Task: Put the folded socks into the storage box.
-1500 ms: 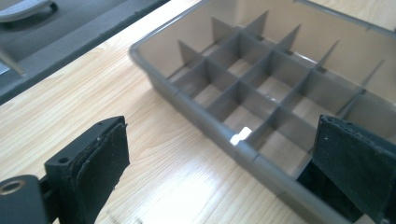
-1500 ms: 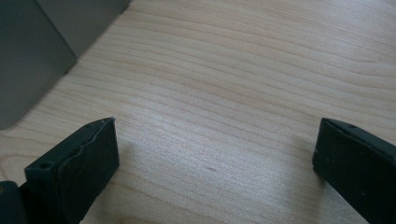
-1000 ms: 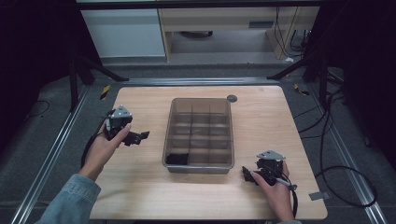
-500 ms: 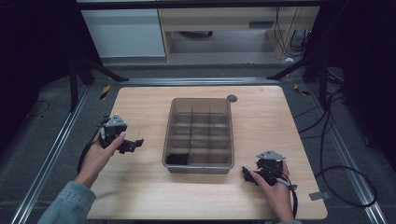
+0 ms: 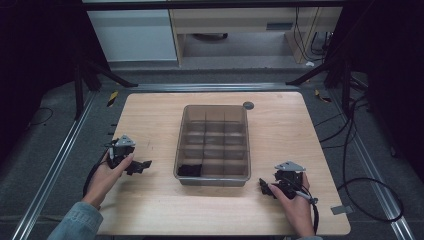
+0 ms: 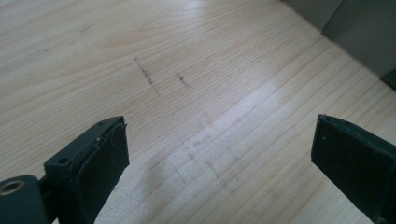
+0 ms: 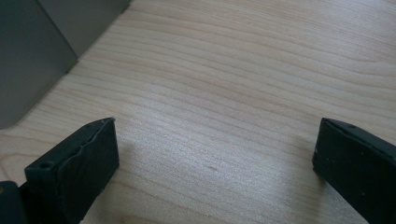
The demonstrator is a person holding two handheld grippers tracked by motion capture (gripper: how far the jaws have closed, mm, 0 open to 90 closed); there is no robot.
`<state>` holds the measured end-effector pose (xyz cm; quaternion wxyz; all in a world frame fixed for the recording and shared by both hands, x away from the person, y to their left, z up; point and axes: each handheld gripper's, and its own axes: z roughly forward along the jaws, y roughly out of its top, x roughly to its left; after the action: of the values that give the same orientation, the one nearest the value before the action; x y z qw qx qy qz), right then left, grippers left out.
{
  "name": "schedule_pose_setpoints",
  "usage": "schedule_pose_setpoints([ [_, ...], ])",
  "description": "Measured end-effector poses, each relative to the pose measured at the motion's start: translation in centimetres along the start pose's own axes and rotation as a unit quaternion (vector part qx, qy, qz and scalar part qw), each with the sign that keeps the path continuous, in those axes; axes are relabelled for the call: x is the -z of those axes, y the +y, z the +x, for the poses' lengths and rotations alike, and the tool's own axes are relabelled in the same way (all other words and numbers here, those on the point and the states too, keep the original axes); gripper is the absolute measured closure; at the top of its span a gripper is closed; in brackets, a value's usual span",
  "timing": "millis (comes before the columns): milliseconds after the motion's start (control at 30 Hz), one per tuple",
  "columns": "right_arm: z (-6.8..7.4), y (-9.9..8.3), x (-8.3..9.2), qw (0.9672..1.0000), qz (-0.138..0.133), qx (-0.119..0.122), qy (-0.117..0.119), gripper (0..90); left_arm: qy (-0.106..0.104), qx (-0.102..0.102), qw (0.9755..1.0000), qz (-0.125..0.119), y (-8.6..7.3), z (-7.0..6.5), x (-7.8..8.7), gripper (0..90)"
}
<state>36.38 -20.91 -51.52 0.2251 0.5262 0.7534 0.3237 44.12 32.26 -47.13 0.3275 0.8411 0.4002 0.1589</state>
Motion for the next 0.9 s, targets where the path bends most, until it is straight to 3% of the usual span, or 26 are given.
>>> schedule_pose_setpoints([
  [467,0.0,0.0,0.0,1.0000,0.000,0.000,0.000,0.6,0.026,0.014,0.9995,0.013,-1.1,1.3,-1.8,3.3],
  [900,0.0,0.0,0.0,1.0000,0.000,0.000,0.000,0.7,0.024,0.012,0.9994,0.020,-1.3,1.2,-3.0,1.1],
])
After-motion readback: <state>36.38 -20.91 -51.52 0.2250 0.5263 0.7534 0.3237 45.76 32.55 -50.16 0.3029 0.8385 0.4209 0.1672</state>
